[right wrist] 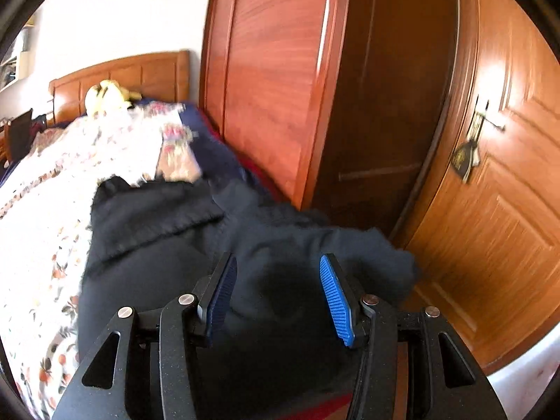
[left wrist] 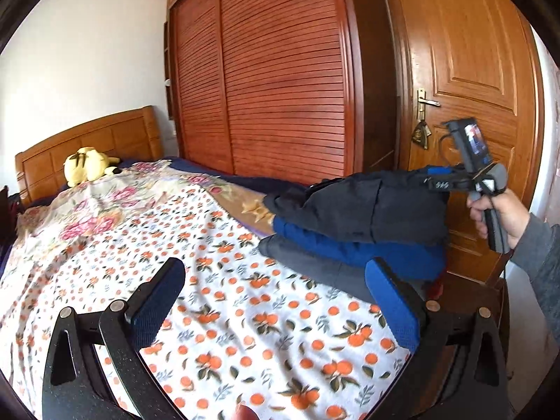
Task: Fold large clothes
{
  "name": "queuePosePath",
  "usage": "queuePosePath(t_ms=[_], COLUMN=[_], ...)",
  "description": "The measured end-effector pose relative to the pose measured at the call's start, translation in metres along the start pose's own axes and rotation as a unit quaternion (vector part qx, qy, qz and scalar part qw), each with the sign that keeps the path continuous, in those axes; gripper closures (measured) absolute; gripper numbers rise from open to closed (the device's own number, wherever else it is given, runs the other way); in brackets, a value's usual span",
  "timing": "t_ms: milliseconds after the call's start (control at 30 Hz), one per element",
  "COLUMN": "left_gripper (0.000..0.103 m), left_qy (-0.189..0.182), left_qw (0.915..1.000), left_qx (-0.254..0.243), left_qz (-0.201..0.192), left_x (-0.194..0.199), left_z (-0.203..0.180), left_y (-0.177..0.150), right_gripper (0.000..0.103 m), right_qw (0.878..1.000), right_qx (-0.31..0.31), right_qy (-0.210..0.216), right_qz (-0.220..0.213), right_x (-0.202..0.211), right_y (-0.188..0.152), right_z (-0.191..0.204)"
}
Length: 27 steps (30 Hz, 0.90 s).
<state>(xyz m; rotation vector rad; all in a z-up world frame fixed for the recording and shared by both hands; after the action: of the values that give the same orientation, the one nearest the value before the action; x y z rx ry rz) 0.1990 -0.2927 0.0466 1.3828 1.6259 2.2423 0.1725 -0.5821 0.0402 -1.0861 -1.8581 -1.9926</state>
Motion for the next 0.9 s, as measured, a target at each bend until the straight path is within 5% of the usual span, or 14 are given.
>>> queuePosePath(t_ms=[433,600,900], left_gripper=[0.0,0.0,0.0], left_qy=[0.034,0.054,0.077], left_qw=[0.9983,0.9948,0.9858], left_qx=[0.039,0.069,0.124], left_qz=[0.029,0.052,0.084], left_x=[0.013,0.011,0.028], left_z=[0.044,0.07,0.11], left_y=[-0.059,-0.095,-0.161], right_gripper=[0.034,0.025,0.024], right_qw=[0.991,0.983,0.967], right_qx=[0.063,0.077,0.127], right_qy=[0.099,0.159,0.217], right_qz=[-0.063,-0.056,-0.027], right_x=[0.078,0.081,0.065], right_y=[-0.046,-0.082,-0.111], right_z=[0.112,0.162,0.226])
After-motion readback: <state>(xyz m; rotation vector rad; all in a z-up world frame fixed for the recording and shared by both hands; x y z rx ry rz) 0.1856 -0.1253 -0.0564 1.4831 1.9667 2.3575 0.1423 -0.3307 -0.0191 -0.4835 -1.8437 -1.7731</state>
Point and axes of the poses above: each gripper's, at about its wrist camera, not at the fingertips, and x roughly against the way its jaws point, z to its left, y to its top, the point moved 4 cm from there along -x, roughly the way its jaws point, and after that the axes turned 14 degrees about z, right-handed, at the moved point
